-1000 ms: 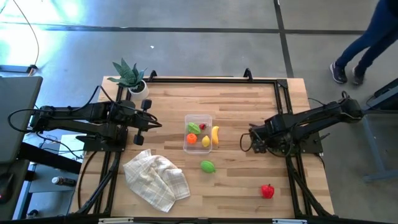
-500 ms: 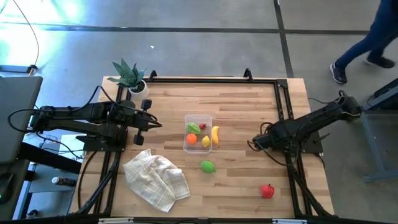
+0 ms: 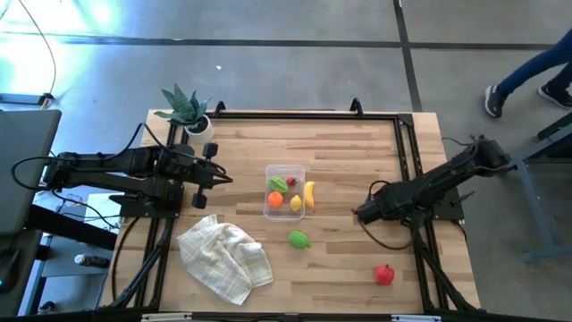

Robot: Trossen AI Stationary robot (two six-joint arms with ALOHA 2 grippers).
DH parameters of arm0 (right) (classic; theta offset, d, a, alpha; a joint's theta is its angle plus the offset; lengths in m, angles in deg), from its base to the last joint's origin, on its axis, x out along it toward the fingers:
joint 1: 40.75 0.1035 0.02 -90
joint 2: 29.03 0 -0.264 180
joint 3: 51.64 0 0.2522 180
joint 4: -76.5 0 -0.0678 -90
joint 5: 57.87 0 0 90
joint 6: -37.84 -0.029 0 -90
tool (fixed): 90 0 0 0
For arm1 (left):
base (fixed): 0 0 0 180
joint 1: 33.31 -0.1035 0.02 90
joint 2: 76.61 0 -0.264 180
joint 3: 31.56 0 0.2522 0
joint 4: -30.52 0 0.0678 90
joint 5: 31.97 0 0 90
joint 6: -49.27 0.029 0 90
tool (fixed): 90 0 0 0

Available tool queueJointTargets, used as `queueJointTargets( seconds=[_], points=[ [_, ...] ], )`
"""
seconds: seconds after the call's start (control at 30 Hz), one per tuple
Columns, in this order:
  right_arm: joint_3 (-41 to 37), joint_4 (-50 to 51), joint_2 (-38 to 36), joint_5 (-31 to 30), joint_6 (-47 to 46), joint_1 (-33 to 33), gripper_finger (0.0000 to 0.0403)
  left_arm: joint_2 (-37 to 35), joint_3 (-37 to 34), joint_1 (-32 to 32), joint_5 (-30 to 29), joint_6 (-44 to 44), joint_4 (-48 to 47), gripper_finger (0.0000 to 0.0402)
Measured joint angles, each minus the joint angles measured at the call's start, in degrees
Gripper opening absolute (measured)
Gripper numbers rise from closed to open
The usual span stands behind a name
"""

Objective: Pick and placing Produce into tupperware
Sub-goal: Put the green watermelon into the transparent bin

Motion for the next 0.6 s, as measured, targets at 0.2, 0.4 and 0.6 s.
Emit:
queueJointTargets(
  seconds=[0.2, 0.4, 0.6],
  points=[
    [0.0, -0.2, 3.9, 0.3, -0.3, -0.9, 0.0261, 0.0, 0.0, 0.0, 0.0, 0.0, 0.0, 0.0003],
    [0.0, 0.2, 5.6, 0.3, 0.0, -2.0, 0.0261, 0.0, 0.0, 0.0, 0.0, 0.0, 0.0, 0.0003],
    [0.0, 0.3, 7.3, 0.3, 1.0, -4.6, 0.0261, 0.0, 0.0, 0.0, 0.0, 0.0, 0.0, 0.0003]
  ],
)
